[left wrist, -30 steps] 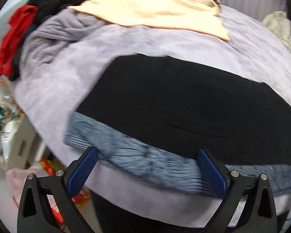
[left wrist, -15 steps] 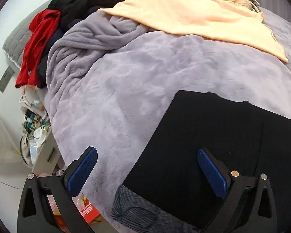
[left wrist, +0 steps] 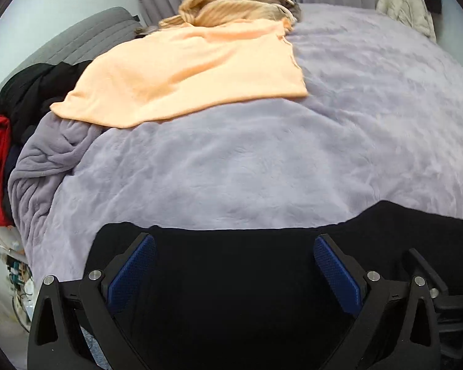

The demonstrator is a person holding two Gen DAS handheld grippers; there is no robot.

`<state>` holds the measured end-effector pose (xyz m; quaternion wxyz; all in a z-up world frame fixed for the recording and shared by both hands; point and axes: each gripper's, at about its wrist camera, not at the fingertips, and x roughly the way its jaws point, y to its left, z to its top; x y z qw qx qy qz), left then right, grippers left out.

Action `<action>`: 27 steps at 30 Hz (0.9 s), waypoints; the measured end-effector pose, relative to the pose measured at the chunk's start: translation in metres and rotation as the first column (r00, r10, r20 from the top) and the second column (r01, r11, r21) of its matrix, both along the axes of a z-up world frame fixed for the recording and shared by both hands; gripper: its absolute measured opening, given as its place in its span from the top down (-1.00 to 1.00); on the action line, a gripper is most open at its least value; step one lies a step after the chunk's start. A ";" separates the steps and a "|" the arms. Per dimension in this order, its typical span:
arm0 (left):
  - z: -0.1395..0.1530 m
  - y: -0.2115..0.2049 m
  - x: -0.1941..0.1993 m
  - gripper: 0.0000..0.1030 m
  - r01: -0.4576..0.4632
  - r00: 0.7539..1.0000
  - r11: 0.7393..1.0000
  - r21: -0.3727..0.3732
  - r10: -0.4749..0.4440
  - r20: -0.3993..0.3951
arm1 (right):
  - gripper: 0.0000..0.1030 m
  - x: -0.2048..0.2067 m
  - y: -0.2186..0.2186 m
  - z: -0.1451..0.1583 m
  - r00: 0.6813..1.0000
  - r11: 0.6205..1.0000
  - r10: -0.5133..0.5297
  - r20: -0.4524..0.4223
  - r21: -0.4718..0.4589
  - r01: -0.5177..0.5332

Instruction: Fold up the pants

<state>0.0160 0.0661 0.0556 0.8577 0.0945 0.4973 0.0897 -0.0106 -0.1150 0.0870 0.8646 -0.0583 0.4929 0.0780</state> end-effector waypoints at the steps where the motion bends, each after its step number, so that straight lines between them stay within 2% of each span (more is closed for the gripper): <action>1: -0.010 -0.001 0.006 -1.00 -0.009 1.000 1.000 0.013 0.009 -0.025 | -0.99 0.006 0.004 -0.006 1.000 1.000 0.008 -0.013 -0.022 -0.008; 3: -0.031 0.005 0.013 -1.00 -0.041 0.997 0.998 0.040 0.043 -0.065 | -0.99 0.010 0.011 -0.021 0.999 0.997 0.024 -0.031 -0.068 -0.026; 4: -0.035 0.010 0.014 -1.00 -0.051 0.996 0.998 0.022 0.053 -0.072 | -0.99 0.012 0.011 -0.026 0.999 0.996 0.016 -0.029 -0.087 -0.019; 6: -0.032 0.020 0.012 -1.00 -0.078 0.995 0.997 -0.010 0.078 -0.065 | -0.99 0.010 -0.007 -0.024 0.999 0.996 -0.034 -0.018 -0.089 0.033; 9: -0.029 0.034 0.009 -1.00 -0.102 0.993 0.994 0.030 0.103 -0.050 | -1.00 0.004 -0.043 -0.019 0.994 0.990 -0.107 0.004 -0.097 0.107; 12: -0.028 0.046 0.007 -1.00 -0.134 0.990 0.991 0.015 0.134 -0.050 | -1.00 -0.003 -0.077 -0.019 0.987 0.983 -0.158 0.010 -0.095 0.159; 15: -0.027 0.055 0.003 -1.00 -0.149 0.988 0.988 0.035 0.150 -0.030 | -1.00 -0.016 -0.115 -0.014 0.975 0.967 -0.217 0.043 -0.126 0.221; 20: -0.029 0.063 0.000 -1.00 -0.159 0.987 0.987 0.015 0.159 -0.025 | -1.00 -0.025 -0.196 -0.012 0.928 0.901 -0.366 0.074 -0.220 0.374; 23: -0.029 0.062 -0.001 -1.00 -0.158 0.987 0.987 0.014 0.158 -0.022 | -1.00 -0.031 -0.257 -0.016 0.886 0.864 -0.460 0.050 -0.204 0.460; 25: -0.028 0.062 -0.001 -1.00 -0.155 0.988 0.988 0.021 0.155 -0.019 | -1.00 -0.040 -0.291 -0.014 0.871 0.854 -0.489 0.043 -0.178 0.489; 27: -0.028 0.060 -0.002 -1.00 -0.152 0.988 0.988 0.029 0.152 -0.012 | -1.00 -0.048 -0.316 -0.011 0.853 0.826 -0.517 0.075 -0.218 0.520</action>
